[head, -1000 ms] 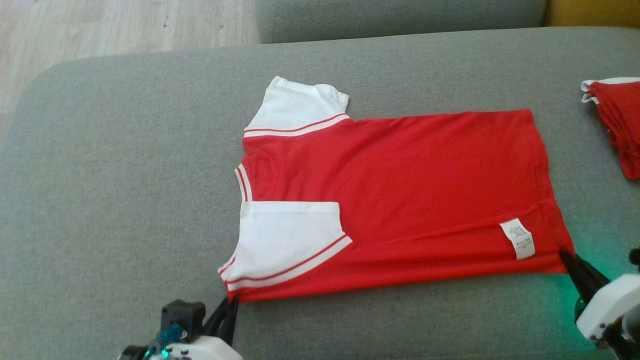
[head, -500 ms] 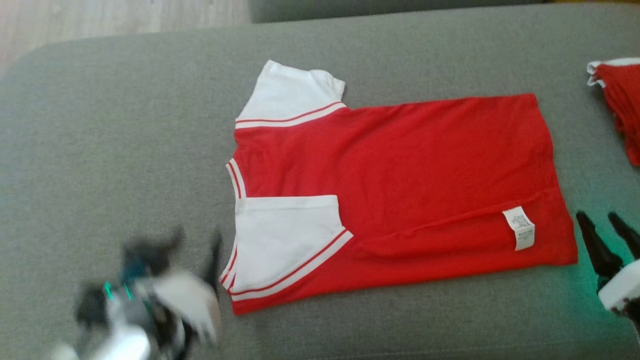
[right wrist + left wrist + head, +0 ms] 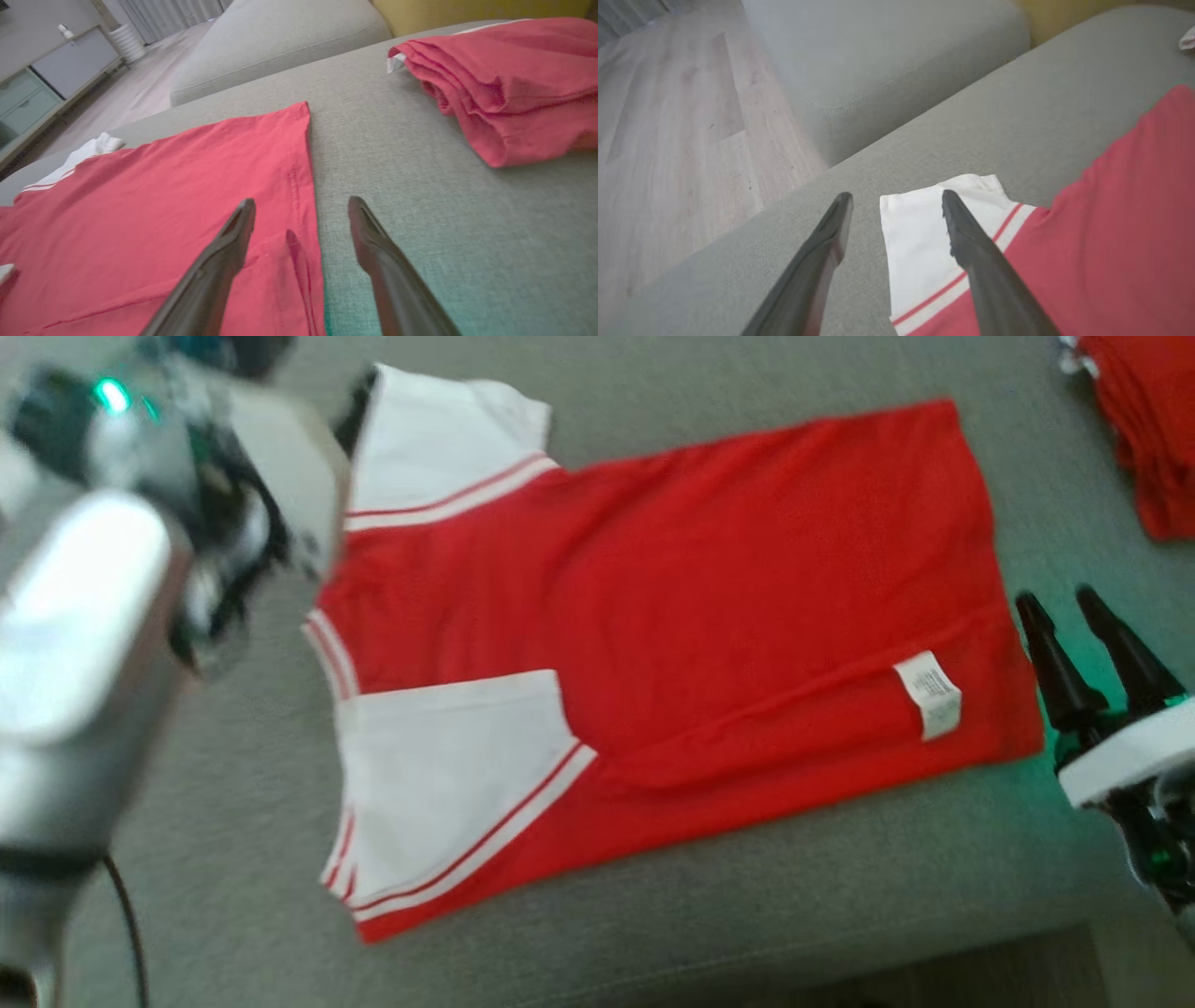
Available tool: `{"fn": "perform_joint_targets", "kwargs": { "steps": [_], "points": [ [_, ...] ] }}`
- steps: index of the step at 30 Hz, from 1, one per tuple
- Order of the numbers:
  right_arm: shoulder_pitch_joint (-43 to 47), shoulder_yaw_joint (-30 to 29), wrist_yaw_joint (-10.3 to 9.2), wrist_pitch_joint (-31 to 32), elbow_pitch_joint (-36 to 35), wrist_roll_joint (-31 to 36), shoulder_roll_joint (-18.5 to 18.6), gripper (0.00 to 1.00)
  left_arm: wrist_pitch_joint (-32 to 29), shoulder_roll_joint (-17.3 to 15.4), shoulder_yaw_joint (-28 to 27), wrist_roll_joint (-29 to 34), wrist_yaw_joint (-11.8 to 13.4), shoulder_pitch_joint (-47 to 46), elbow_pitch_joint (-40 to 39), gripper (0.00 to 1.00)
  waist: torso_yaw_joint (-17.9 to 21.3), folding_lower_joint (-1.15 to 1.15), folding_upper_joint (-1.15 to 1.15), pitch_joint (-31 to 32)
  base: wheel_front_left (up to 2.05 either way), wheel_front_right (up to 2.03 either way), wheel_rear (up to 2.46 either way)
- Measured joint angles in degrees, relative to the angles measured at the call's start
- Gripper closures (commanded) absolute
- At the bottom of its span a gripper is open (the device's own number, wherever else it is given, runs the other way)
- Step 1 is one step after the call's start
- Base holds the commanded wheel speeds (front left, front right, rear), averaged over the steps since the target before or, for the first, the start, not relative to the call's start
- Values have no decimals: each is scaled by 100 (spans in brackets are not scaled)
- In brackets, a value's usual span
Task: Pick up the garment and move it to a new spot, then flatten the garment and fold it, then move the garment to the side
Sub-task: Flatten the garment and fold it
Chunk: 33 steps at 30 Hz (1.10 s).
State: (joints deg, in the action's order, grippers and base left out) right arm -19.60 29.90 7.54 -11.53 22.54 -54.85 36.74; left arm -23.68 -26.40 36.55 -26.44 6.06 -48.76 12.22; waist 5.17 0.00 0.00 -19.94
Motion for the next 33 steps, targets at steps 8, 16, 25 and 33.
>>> {"fn": "perform_joint_targets", "kwargs": {
  "steps": [8,16,25,33],
  "points": [
    [-226,-56,0,74,-472,103,-96,0,-734,63,-32,-146,-606,-1317,2060,0,665,1,0,-612,0,0,0],
    [-258,-58,-1,94,-528,151,-205,0,-1098,-123,-143,-298,-665,-1579,3078,0,1292,1,0,-946,0,0,0],
    [-246,-54,0,93,-511,151,-275,0,-1238,-254,-123,-197,-583,-1878,3379,0,1559,1,0,-1048,0,0,0],
    [-222,-94,0,93,-426,209,-315,0,-1589,-322,-181,-325,-541,-1955,3214,0,1551,0,0,-995,0,0,0]
  ]
}}
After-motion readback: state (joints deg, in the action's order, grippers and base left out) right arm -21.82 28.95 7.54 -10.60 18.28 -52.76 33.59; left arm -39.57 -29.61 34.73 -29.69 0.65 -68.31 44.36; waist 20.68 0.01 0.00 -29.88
